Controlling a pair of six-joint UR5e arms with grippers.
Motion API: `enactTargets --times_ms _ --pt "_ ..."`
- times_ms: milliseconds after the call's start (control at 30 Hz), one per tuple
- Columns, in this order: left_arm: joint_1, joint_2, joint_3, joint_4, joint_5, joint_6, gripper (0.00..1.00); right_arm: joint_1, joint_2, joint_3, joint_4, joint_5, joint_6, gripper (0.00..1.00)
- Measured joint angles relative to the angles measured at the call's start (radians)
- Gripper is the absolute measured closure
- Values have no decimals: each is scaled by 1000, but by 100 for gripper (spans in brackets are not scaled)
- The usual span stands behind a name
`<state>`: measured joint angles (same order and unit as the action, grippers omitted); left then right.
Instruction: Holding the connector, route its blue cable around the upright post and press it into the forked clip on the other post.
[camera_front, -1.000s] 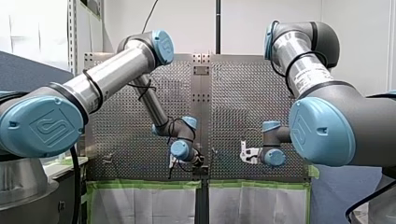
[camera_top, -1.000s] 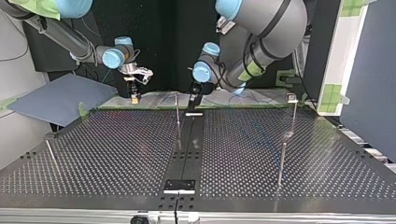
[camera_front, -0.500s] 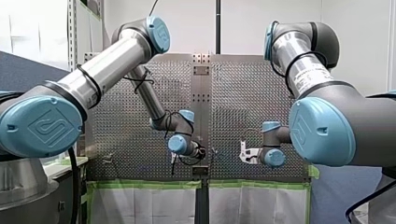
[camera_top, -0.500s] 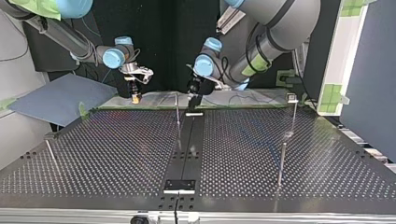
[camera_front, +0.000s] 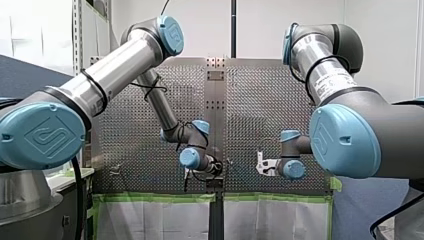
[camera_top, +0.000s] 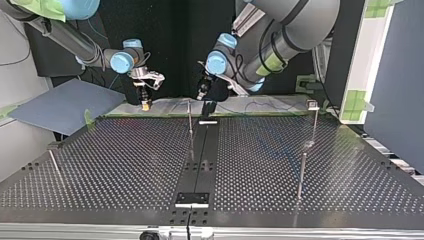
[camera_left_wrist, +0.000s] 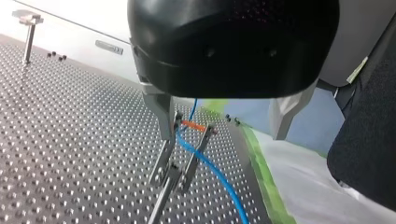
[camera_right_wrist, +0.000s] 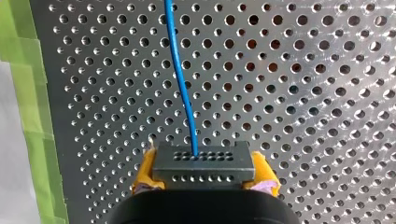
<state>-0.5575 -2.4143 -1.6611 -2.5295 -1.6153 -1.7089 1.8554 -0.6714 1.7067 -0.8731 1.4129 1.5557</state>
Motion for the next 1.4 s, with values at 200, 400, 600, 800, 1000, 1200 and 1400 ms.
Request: enactTargets --times_ms 200,400,600,800,1000,1200,1400 --pt "-17 1 0 3 -3 3 1 0 0 0 0 0 0 98" --pt "-30 1 -1 3 -6 4 1 1 1 0 -1 0 0 98" --pt "-40 1 -1 3 -12 5 1 1 3 0 -1 0 0 98" --pt "-47 1 -1 3 -21 5 1 2 4 0 -1 0 0 98" --pt "-50 1 -1 3 -23 5 1 2 5 0 -3 -2 1 98" --pt "-52 1 -1 3 -27 3 1 2 6 0 -2 -5 2 98" --pt "-54 1 -1 3 -36 3 1 2 7 0 -4 -5 4 98"
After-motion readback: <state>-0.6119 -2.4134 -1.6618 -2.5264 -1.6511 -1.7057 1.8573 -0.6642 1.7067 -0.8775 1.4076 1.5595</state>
